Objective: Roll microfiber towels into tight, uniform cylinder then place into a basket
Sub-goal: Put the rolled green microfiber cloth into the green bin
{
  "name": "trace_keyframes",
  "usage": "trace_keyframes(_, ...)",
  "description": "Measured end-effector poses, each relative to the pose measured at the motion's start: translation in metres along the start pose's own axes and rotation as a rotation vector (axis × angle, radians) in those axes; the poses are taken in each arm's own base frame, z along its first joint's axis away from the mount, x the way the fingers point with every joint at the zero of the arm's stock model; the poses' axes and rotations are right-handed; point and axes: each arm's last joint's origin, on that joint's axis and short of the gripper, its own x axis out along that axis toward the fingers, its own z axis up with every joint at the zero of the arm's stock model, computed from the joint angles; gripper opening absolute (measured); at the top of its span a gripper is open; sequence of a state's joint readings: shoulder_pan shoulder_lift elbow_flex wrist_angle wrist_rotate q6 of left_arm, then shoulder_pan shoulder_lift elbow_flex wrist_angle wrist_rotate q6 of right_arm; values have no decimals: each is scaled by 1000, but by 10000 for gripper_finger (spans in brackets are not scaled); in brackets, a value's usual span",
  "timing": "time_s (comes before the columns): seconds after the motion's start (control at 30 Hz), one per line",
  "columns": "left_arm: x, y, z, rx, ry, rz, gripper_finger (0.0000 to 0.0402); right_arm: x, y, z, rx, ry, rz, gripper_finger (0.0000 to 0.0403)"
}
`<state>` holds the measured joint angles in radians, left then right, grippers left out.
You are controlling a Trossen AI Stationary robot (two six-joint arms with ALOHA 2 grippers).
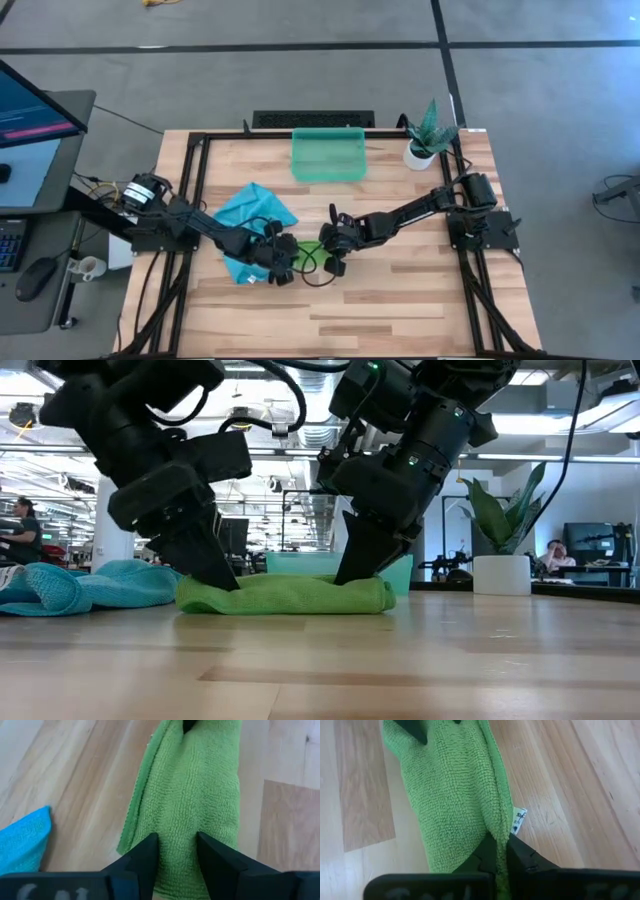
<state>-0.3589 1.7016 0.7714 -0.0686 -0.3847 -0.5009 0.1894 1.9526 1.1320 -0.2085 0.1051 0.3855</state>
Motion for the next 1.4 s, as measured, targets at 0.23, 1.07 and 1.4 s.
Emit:
trace_keyframes(0.23,-2,8,20,-21,89,32,177,0,0,0,0,1,-1,29)
trace_keyframes(1.07,-116,30,-11,-326,-335,-50,178,0,0,0,6,1,0,29)
trace_keyframes(1.4,-92,46,-23,-320,-515,-336,172,0,-1,0,27,0,-1,28)
